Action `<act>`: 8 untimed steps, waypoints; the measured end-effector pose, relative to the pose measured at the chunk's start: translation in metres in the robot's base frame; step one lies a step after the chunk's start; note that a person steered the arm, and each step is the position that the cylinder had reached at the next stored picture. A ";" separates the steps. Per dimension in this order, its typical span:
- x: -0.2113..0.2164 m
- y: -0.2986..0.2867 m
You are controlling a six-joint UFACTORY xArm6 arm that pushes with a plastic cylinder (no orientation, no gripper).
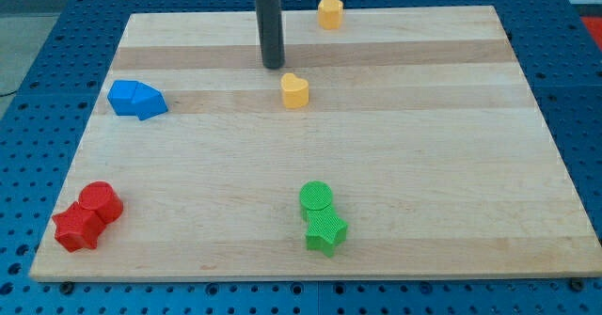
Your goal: Move the yellow heart towards the yellow heart
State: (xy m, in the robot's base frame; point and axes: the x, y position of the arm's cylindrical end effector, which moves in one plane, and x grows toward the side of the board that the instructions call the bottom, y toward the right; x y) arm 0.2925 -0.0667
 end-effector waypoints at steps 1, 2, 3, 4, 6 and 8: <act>-0.059 0.000; -0.099 0.020; -0.100 0.047; -0.100 0.080; -0.096 0.156; -0.067 0.211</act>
State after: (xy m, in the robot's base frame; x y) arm 0.2251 0.1445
